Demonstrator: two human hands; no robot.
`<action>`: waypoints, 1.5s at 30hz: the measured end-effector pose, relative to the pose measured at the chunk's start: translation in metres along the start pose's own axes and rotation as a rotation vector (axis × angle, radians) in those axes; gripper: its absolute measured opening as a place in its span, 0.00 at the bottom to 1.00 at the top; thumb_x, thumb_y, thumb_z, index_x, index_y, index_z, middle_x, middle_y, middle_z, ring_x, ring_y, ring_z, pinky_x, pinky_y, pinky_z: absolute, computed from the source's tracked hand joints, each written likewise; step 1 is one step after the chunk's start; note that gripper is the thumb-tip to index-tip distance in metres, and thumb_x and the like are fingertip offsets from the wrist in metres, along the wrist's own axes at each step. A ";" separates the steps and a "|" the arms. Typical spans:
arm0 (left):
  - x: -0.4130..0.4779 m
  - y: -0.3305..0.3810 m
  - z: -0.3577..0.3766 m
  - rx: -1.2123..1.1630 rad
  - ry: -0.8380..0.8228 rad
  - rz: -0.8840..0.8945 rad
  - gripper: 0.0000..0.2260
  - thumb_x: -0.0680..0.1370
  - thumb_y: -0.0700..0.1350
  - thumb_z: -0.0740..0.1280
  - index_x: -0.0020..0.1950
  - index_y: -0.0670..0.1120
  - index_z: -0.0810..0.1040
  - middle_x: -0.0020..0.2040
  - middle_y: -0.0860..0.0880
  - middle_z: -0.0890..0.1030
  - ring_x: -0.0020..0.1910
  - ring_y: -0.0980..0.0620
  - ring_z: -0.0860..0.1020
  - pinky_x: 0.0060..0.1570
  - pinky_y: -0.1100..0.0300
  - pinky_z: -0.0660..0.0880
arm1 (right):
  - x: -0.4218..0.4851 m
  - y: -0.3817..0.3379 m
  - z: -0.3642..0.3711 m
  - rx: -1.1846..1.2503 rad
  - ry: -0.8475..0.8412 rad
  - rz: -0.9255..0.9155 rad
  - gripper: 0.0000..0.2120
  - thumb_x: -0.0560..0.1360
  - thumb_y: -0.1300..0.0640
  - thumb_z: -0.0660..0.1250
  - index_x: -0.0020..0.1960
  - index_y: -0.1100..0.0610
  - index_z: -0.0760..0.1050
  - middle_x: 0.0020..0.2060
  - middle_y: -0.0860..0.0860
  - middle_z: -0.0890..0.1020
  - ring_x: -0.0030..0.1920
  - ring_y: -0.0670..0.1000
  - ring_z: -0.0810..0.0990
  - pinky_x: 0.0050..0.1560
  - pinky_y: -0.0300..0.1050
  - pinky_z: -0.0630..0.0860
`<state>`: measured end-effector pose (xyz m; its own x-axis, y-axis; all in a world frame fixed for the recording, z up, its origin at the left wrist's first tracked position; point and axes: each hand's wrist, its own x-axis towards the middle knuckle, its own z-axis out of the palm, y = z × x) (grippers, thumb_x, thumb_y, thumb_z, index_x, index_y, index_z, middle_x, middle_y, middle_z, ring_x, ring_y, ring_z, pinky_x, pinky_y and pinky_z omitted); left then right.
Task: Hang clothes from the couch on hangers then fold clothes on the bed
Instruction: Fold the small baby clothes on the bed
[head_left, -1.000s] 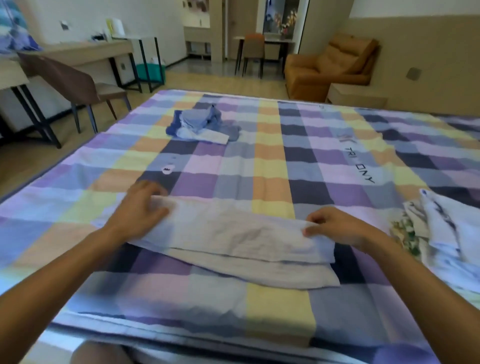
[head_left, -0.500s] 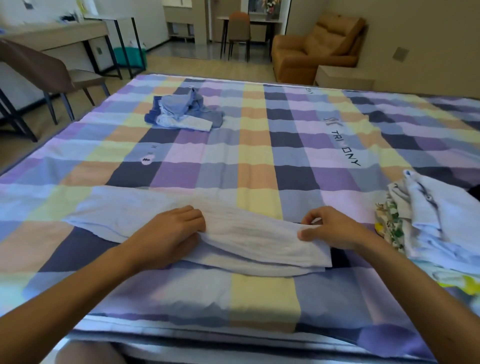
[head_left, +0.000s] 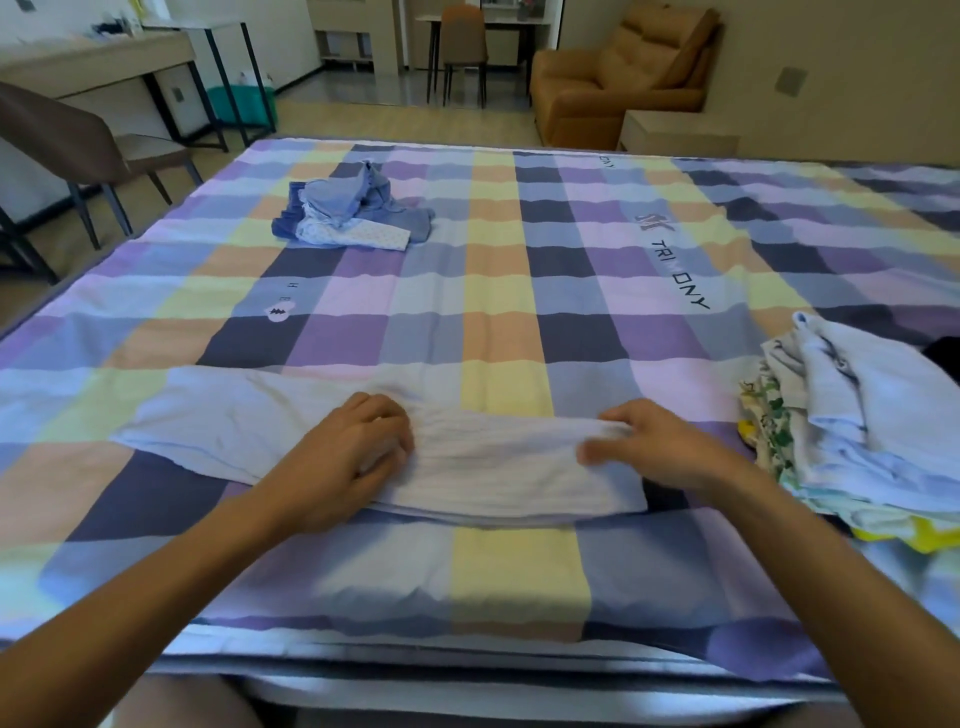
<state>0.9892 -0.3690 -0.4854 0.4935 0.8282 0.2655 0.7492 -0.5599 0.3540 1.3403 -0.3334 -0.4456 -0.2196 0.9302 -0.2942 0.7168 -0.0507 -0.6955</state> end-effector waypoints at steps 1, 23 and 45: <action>0.006 0.005 0.001 -0.004 0.021 -0.016 0.08 0.80 0.50 0.60 0.53 0.50 0.78 0.57 0.53 0.75 0.57 0.50 0.73 0.57 0.52 0.72 | 0.001 -0.001 -0.009 0.118 0.005 0.017 0.08 0.72 0.56 0.76 0.43 0.60 0.81 0.34 0.48 0.79 0.35 0.48 0.76 0.35 0.42 0.68; 0.041 0.062 -0.010 -1.140 0.222 -0.786 0.22 0.83 0.62 0.55 0.69 0.50 0.74 0.63 0.50 0.81 0.59 0.49 0.80 0.61 0.52 0.76 | -0.002 -0.127 0.022 0.471 -0.144 -0.126 0.13 0.80 0.52 0.69 0.58 0.60 0.80 0.49 0.57 0.85 0.49 0.55 0.87 0.46 0.48 0.84; 0.006 0.018 0.038 0.062 0.154 -0.330 0.22 0.80 0.58 0.53 0.61 0.47 0.79 0.62 0.49 0.75 0.61 0.47 0.73 0.57 0.50 0.71 | 0.030 -0.060 0.077 0.248 0.173 0.079 0.33 0.73 0.57 0.75 0.72 0.51 0.63 0.57 0.54 0.81 0.52 0.54 0.82 0.53 0.57 0.82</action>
<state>1.0222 -0.3729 -0.5112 0.1520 0.9481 0.2793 0.8845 -0.2565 0.3896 1.2391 -0.3304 -0.4633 -0.0383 0.9669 -0.2522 0.5387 -0.1926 -0.8202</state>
